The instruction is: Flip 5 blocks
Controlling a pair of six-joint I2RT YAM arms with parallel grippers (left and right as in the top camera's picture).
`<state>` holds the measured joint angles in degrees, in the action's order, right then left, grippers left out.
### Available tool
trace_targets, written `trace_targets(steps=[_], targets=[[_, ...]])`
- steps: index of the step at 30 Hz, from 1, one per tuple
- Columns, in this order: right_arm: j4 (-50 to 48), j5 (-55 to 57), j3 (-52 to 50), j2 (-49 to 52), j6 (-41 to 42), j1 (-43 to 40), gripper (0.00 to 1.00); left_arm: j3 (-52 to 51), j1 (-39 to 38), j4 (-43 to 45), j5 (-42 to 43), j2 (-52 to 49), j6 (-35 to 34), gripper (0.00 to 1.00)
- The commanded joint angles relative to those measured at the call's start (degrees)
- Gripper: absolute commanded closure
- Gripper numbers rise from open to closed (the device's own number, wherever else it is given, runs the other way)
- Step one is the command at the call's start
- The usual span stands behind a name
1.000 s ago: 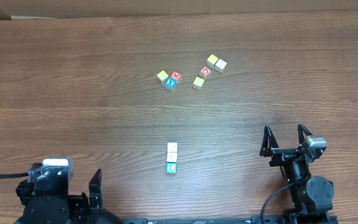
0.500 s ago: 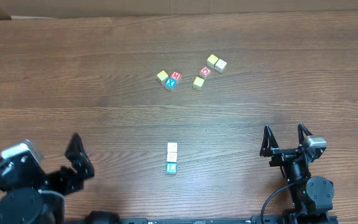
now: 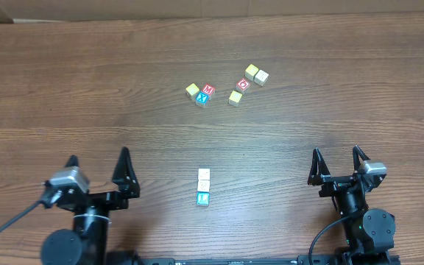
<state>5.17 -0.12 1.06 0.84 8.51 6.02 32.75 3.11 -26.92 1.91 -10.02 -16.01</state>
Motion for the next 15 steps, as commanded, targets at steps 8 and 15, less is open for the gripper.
trace_targets(steps=[8, 15], targets=[[-0.35, -0.61, -0.61, -0.68, -1.07, -0.20, 0.00, -19.26, 0.42, 13.35, 1.42, 9.44, 1.25, 0.00], [-0.35, -0.61, -0.61, -0.68, -1.09, -0.20, 0.00, -26.71, 0.42, 24.28, -0.04, 9.84, 1.22, 0.00]])
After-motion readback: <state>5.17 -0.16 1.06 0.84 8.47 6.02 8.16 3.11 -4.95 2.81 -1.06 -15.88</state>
